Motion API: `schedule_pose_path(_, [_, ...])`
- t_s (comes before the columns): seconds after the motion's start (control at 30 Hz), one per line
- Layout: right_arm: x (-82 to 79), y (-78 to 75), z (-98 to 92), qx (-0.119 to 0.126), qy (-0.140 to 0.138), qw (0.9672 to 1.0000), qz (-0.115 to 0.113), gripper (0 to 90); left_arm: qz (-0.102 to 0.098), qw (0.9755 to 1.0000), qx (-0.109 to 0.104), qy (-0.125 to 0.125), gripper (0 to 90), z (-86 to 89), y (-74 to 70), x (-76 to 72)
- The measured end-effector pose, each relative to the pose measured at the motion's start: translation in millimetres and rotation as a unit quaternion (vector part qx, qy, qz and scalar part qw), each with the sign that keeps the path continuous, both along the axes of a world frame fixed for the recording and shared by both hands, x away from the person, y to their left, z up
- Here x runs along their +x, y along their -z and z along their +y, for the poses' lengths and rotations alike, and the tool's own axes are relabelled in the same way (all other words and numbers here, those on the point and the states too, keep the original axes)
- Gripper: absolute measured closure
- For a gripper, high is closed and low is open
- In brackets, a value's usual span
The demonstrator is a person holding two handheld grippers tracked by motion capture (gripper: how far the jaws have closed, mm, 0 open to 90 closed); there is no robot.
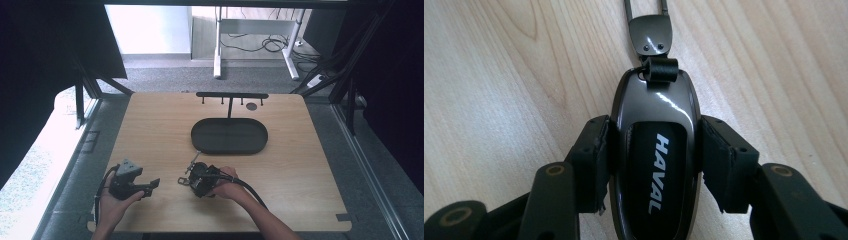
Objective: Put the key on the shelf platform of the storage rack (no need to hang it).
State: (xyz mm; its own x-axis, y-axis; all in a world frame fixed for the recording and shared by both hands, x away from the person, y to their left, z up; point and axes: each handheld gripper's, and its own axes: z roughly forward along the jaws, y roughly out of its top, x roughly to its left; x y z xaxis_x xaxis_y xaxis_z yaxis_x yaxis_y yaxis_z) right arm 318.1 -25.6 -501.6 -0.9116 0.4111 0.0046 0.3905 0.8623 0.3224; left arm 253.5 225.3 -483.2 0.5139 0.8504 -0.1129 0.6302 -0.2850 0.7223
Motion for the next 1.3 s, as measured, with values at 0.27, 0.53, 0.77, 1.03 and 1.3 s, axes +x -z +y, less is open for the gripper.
schedule_pose_path(0.27, [1.3,-13.5,-9.1,0.019,0.002,0.9998,-0.005,49.1,0.0,1.0,0.001,0.002,22.5,-1.2,0.4,0.2])
schedule_pose_path(0.53, [1.7,-27.9,-16.3,0.037,0.008,0.9992,-0.014,49.1,0.001,1.0,0.001,0.001,22.5,-1.7,0.6,0.0])
schedule_pose_path(0.77, [2.4,-41.6,-21.0,0.05,0.01,0.9984,-0.023,49.1,0.0,1.0,-0.001,0.002,22.5,-2.0,0.1,-0.2])
schedule_pose_path(1.03, [3.2,-51.1,-25.5,0.056,0.013,0.998,-0.027,49.1,0.001,1.0,-0.002,0.001,22.5,-2.1,0.2,-0.1])
schedule_pose_path(1.3, [4.4,-59.9,-29.8,0.063,0.017,0.9973,-0.034,49.1,0.0,1.0,0.0,0.003,22.5,-1.9,0.3,0.3])
